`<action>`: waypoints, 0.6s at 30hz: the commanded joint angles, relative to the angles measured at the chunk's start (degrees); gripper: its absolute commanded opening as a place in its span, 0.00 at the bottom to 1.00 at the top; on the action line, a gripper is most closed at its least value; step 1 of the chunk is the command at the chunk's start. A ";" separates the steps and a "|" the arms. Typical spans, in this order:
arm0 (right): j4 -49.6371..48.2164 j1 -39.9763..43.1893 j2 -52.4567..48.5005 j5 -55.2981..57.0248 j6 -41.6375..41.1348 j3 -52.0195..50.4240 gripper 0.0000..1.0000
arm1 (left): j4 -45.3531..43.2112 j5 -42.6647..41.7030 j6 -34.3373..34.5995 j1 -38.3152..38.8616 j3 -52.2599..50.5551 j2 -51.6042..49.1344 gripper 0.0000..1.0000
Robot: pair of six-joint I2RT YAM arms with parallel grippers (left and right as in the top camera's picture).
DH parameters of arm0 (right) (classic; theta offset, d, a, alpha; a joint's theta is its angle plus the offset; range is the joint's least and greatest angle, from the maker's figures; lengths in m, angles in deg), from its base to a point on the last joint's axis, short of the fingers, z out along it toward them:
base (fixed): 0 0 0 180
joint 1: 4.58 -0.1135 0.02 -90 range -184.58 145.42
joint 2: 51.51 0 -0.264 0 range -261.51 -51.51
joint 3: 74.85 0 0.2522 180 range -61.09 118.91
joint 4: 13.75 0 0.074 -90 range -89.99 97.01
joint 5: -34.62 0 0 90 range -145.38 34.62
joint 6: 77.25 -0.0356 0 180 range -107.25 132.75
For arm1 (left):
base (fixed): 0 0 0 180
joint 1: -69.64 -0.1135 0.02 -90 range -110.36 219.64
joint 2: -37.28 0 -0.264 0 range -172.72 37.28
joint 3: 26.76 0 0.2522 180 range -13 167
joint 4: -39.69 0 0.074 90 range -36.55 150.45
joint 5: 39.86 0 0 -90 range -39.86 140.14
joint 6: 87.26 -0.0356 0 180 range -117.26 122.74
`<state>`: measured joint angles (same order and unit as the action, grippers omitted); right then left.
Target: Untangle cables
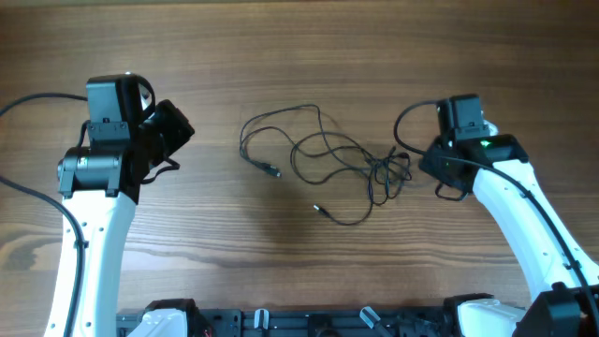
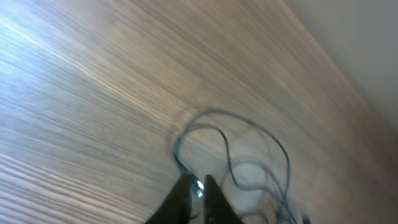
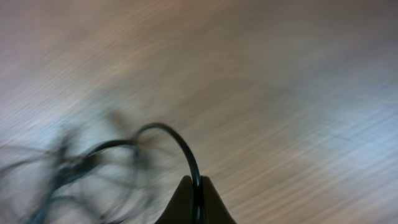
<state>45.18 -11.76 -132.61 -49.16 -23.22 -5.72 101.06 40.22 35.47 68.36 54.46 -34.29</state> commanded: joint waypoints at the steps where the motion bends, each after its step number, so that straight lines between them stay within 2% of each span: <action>1: -5.35 -0.74 -0.17 -29.99 17.20 0.00 0.04 | 0.02 -10.51 -1.03 1.70 0.26 -0.42 0.23; 2: -6.73 -0.72 -0.17 -35.26 18.27 0.00 0.04 | 0.02 -11.34 -1.03 2.86 0.26 -1.14 0.27; 6: -11.06 -0.72 -0.17 -48.65 23.19 0.00 0.04 | 0.00 -12.85 -2.91 8.26 0.26 -5.79 0.29; 9: -16.20 -0.72 -0.17 -55.12 23.56 0.00 0.04 | -0.42 -15.87 -4.04 12.33 0.26 -11.37 0.29; 12: -25.83 -0.72 -0.15 -64.50 20.83 0.00 0.04 | -2.34 -19.89 -4.04 15.87 0.26 -17.16 0.33; 14: -32.09 -0.72 -0.15 -65.05 14.84 0.00 0.04 | -4.90 -25.22 -4.15 18.21 0.26 -20.55 0.40; 15: -33.70 -0.72 -0.15 -65.02 13.20 0.00 0.04 | -6.40 -28.06 -5.20 19.30 0.26 -21.92 0.50; 18: -34.47 -0.72 -0.15 -64.98 12.87 0.00 0.04 | -10.12 -34.07 -6.88 22.27 0.26 -24.61 0.56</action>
<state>11.41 -12.30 -132.61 -110.21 -7.00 -6.11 93.61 16.51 31.28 87.44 54.46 -56.28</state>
